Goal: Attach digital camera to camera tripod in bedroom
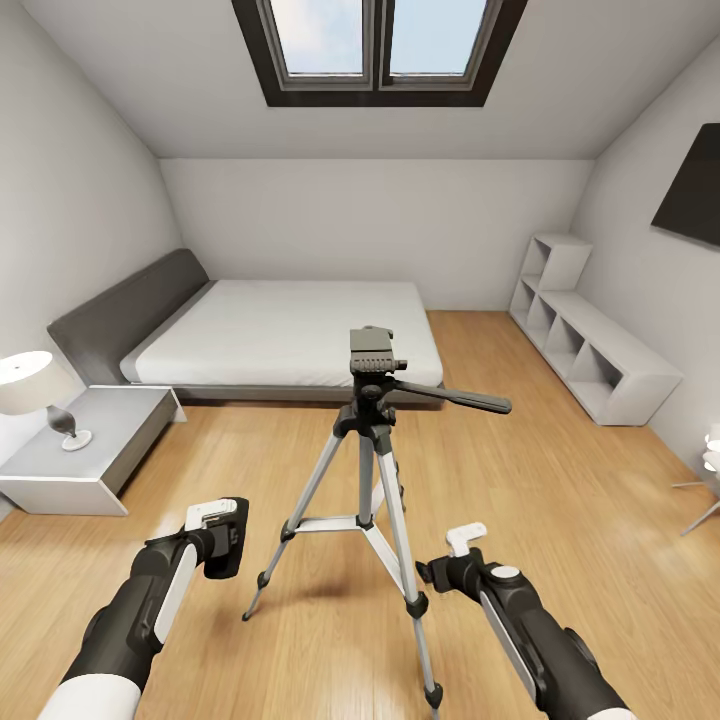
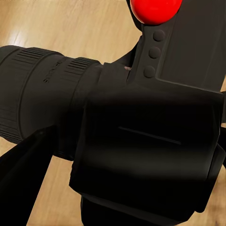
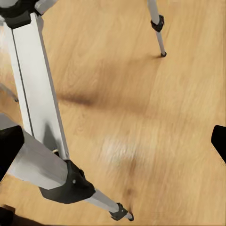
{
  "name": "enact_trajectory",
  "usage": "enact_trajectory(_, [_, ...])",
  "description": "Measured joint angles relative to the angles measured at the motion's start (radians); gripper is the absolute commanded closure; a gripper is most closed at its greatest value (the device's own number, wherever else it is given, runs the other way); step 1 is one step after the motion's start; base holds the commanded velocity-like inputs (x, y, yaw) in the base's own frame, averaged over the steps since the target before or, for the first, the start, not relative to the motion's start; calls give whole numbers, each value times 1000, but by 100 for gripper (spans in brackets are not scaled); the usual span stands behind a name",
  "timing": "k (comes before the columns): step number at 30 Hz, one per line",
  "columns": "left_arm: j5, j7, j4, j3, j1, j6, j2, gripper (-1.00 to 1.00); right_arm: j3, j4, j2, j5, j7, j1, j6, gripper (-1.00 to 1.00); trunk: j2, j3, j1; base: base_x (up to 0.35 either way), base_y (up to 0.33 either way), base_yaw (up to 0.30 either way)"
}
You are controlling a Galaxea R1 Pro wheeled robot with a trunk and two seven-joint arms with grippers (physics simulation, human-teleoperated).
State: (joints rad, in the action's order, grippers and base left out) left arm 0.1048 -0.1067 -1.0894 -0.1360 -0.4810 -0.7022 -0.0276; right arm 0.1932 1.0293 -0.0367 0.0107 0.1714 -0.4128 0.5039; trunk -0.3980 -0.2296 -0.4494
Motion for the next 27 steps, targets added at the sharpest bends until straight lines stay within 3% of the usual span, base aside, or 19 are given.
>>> enact_trajectory(3, [1, 1, -1, 0, 0, 1, 0, 100, -1, 25, 11, 0, -6, 0, 3, -100, 0, 0, 0, 0, 0, 0])
enact_trajectory(8, [1, 7, 2, -8, 5, 6, -4, 100, -19, 41, 0, -2, -21, -6, 20, -100, 0, 0, 0, 0, 0, 0])
enact_trajectory(14, [1, 7, 2, -7, 2, 6, -5, 100, -23, 56, 9, -6, -22, -5, 42, -100, 0, 0, 0, 0, 0, 0])
enact_trajectory(20, [1, 7, 2, -6, 2, 7, -7, 100, -24, 45, -1, -8, -25, -5, 13, -100, 0, 0, 0, 0, 0, 0])
enact_trajectory(27, [1, 7, 2, -6, 2, 7, -7, 100, -40, 70, -23, -9, -23, -5, 34, -100, 0, 0, 0, 0, 0, 0])
